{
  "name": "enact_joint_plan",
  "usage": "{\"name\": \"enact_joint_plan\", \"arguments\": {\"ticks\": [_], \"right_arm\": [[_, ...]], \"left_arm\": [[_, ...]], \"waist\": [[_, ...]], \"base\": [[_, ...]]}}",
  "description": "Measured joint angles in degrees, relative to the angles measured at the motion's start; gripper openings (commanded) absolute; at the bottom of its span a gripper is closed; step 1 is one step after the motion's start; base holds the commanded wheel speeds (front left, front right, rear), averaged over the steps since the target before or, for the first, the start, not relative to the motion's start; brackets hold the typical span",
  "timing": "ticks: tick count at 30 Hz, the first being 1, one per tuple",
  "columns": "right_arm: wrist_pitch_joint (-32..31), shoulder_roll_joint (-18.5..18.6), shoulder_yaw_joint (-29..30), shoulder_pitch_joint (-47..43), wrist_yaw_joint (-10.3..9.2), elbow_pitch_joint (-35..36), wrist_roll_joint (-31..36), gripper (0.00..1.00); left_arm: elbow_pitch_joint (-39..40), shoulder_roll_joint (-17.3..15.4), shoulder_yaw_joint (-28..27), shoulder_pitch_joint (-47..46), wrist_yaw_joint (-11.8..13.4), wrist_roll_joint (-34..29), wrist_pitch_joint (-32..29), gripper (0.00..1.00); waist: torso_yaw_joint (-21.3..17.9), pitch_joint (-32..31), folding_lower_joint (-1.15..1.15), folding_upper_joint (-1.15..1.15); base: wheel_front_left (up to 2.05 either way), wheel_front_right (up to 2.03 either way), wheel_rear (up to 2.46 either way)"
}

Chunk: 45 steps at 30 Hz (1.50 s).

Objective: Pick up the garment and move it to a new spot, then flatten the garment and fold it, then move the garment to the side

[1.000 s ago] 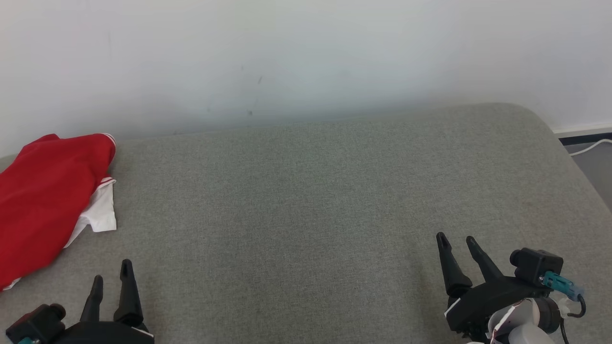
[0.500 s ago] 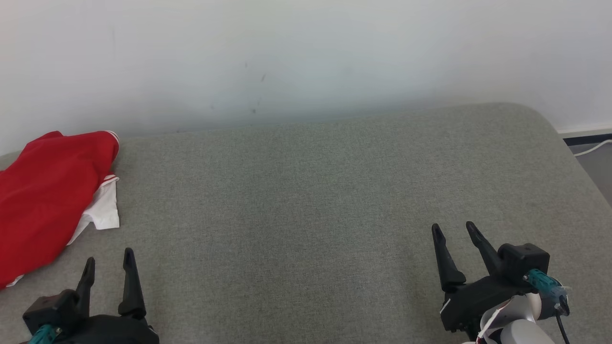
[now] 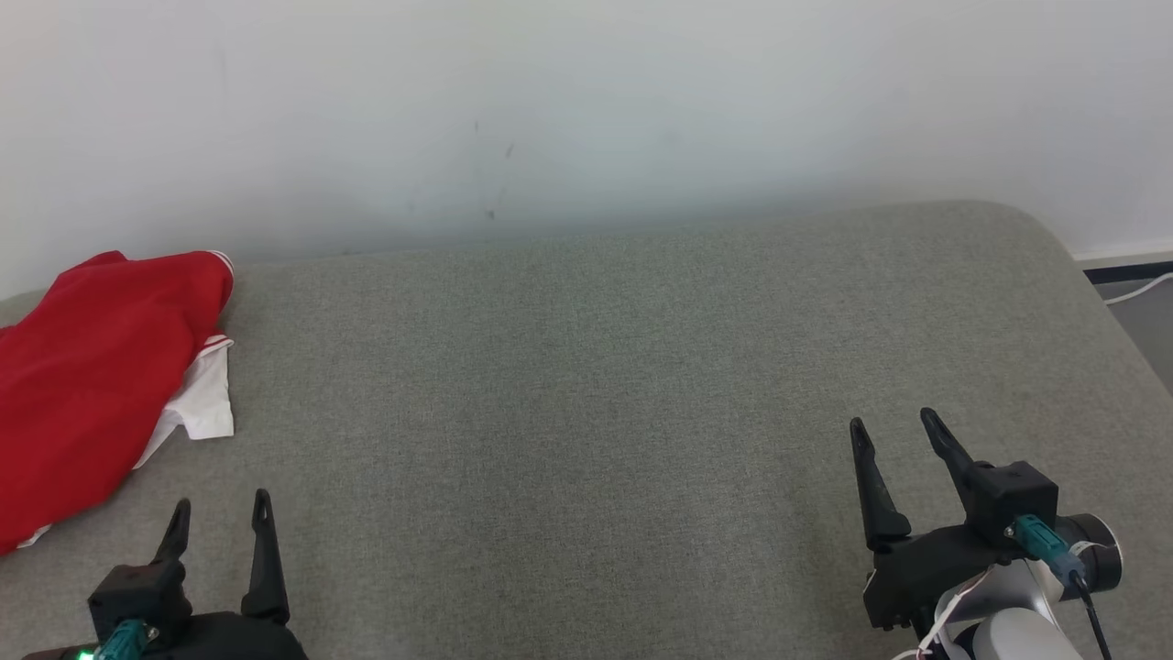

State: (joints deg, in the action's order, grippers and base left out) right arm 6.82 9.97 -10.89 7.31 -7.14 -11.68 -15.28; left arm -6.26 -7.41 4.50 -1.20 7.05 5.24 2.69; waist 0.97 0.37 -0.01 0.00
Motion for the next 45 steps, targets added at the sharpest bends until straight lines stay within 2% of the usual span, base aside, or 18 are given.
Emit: {"name": "enact_joint_plan", "arguments": {"ticks": [4,10,25,35,45], "right_arm": [[-0.8,0.3,0.5,-0.1,0.00,0.7,1.2,1.00],[-0.8,-0.1,4.3,-0.6,0.00,1.9,0.9,1.00],[-1.6,-0.8,7.4,-3.6,-0.01,4.1,0.2,1.00],[-2.3,-0.7,7.5,-4.6,-0.01,4.9,0.0,1.00],[-3.3,-0.9,6.2,-4.6,0.22,5.1,-0.6,1.00]], "left_arm": [[1.0,-0.2,-0.1,0.4,-0.1,0.3,-1.6,1.00],[2.4,0.1,-1.1,0.7,0.0,0.5,-2.2,1.00],[4.6,0.6,-2.8,1.9,0.0,0.8,-4.2,1.00],[5.6,1.8,-4.6,1.9,0.0,0.8,-4.4,1.00],[6.3,2.3,-5.5,1.9,0.0,0.7,-5.1,1.00]], "waist": [[0.0,-0.2,0.00,0.00],[-0.1,-0.5,0.00,0.00],[1.0,-0.7,0.00,0.00],[5.4,-0.7,0.00,0.00],[12.3,-0.8,0.00,0.00]], "base": [[0.00,0.00,0.00],[0.00,0.00,0.00],[0.00,0.00,0.00],[0.00,0.00,0.00],[0.00,0.00,0.00]]}}
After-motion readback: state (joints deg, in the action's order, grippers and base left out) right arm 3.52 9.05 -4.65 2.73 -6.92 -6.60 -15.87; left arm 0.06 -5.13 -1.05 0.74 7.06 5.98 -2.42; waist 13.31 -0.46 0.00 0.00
